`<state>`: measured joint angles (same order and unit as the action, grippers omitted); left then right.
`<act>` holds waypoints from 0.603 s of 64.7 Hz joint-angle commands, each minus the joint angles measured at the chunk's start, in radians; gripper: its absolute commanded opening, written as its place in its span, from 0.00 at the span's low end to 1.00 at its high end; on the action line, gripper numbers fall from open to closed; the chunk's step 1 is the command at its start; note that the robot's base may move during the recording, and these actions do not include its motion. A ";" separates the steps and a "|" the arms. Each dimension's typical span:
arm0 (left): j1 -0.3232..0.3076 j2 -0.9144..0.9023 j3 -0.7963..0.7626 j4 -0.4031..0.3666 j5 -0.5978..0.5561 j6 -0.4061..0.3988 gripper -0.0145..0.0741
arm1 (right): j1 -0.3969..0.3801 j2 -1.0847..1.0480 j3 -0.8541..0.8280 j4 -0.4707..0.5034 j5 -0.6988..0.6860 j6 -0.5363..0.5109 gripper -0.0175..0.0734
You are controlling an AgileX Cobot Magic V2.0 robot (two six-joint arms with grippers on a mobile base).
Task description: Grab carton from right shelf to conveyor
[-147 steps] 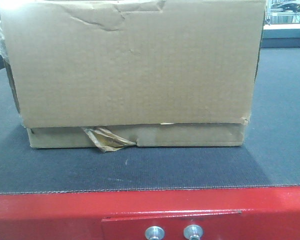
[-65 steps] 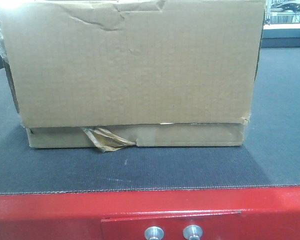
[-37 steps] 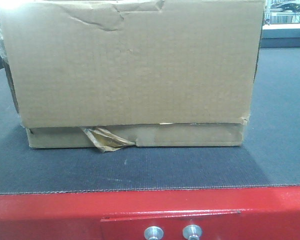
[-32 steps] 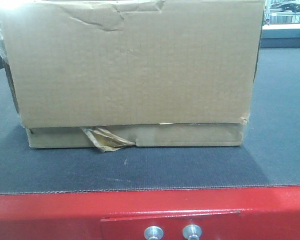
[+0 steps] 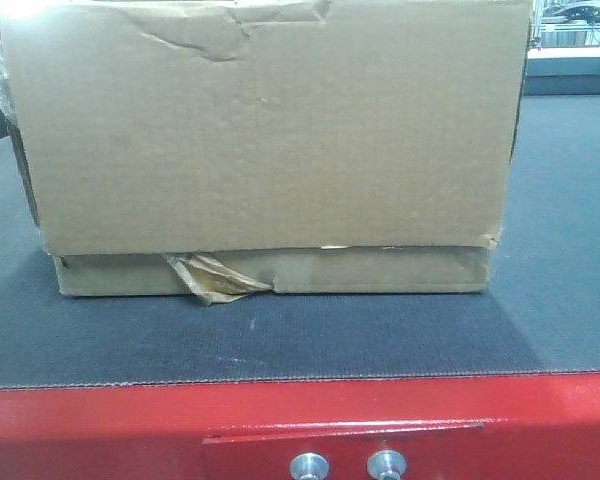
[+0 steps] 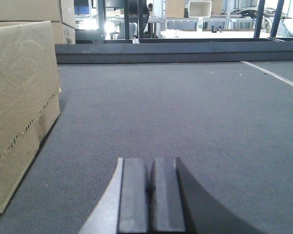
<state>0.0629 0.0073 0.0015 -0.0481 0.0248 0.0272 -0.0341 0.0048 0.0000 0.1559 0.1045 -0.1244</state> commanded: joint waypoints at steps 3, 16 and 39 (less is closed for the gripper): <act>0.002 -0.007 -0.002 -0.006 -0.018 0.004 0.17 | 0.007 -0.005 0.000 -0.029 -0.039 -0.010 0.11; 0.002 -0.007 -0.002 -0.006 -0.018 0.004 0.17 | 0.066 -0.005 0.000 -0.029 -0.049 -0.010 0.11; 0.002 -0.007 -0.002 -0.006 -0.018 0.004 0.17 | 0.076 -0.005 0.000 -0.029 -0.050 -0.010 0.11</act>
<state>0.0629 0.0050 0.0015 -0.0481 0.0248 0.0272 0.0400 0.0048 0.0006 0.1363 0.0830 -0.1267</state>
